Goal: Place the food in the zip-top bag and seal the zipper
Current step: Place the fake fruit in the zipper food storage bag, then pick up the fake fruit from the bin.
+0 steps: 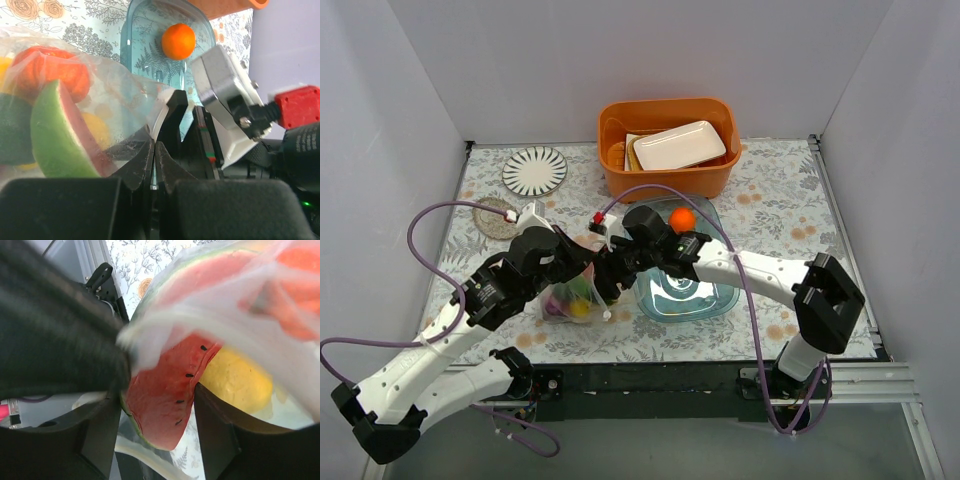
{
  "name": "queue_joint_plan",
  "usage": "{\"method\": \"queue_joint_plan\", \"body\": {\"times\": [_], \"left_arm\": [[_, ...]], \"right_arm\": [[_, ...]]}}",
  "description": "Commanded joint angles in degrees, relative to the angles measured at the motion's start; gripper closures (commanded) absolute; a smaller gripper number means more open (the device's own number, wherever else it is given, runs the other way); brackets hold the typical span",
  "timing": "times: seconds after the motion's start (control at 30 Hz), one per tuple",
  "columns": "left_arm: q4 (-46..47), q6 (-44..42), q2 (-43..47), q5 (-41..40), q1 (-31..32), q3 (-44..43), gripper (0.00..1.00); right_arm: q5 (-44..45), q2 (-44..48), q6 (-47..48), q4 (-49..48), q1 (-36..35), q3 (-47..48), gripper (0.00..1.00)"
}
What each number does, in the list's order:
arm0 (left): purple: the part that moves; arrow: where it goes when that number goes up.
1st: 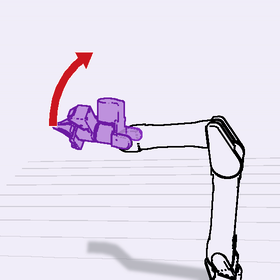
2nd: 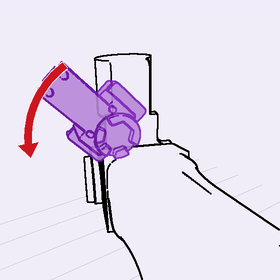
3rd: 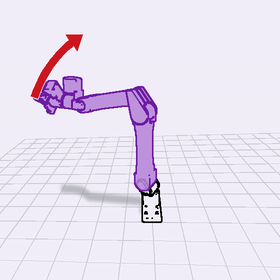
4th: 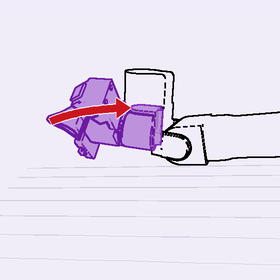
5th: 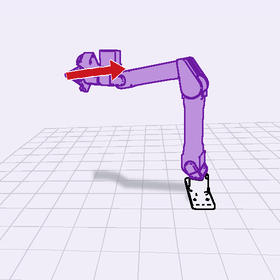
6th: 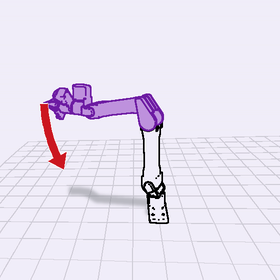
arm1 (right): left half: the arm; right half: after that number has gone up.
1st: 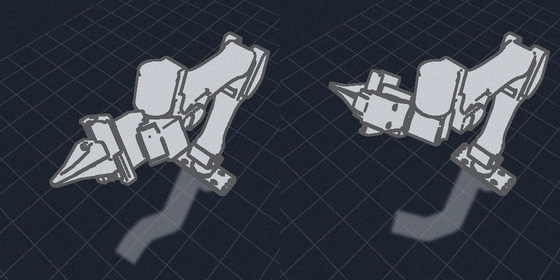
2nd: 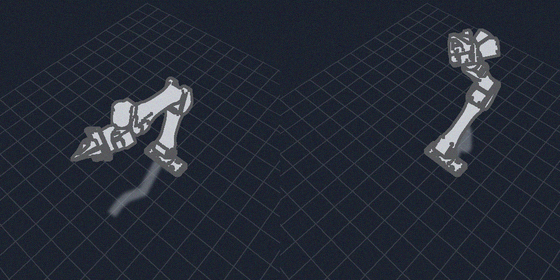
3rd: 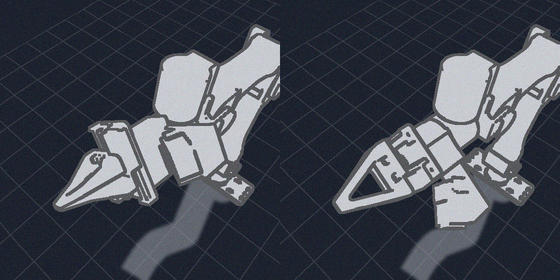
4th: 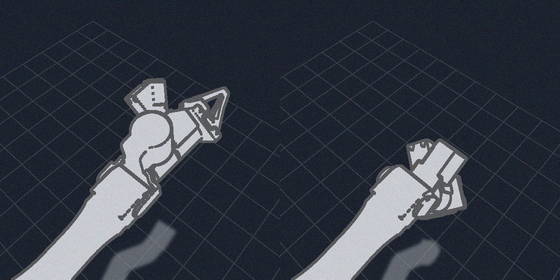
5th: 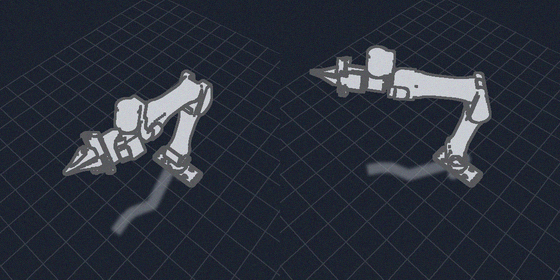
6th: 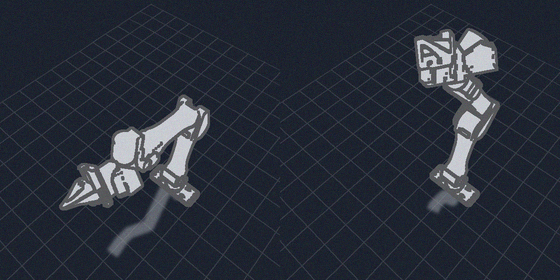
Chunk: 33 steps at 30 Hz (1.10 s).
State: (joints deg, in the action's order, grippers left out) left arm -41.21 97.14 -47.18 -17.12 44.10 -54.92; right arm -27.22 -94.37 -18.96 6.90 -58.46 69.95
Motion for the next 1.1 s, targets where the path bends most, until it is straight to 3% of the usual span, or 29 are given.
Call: {"method": "queue_joint_plan", "body": {"times": [0.0,0.33,0.5,0.73,1.07], "left_arm": [[-0.54,0.42,1.74,-2.39,0.02,-1.95,1.0],[-1.24,0.5,1.91,-3.09,-0.06,-2.21,1.0],[-2.12,0.77,2.53,-3.79,0.02,-2.3,1.0],[-2.29,1.12,2.71,-4.06,0.02,-2.04,1.0],[-2.12,0.94,2.0,-3.97,0.02,-2.3,1.0]], "right_arm": [[-0.73,5.33,1.65,-3.2,-0.34,-2.19,0.32],[4.09,8.31,2.7,1.35,0.1,-1.84,0.26],[17.18,13.76,4.11,5.05,0.45,-2.98,0.26],[37.3,24.57,4.64,6.72,2.03,-7.2,0.12],[39.09,25.73,0.95,10.33,7.83,-9.31,0.08]]}}
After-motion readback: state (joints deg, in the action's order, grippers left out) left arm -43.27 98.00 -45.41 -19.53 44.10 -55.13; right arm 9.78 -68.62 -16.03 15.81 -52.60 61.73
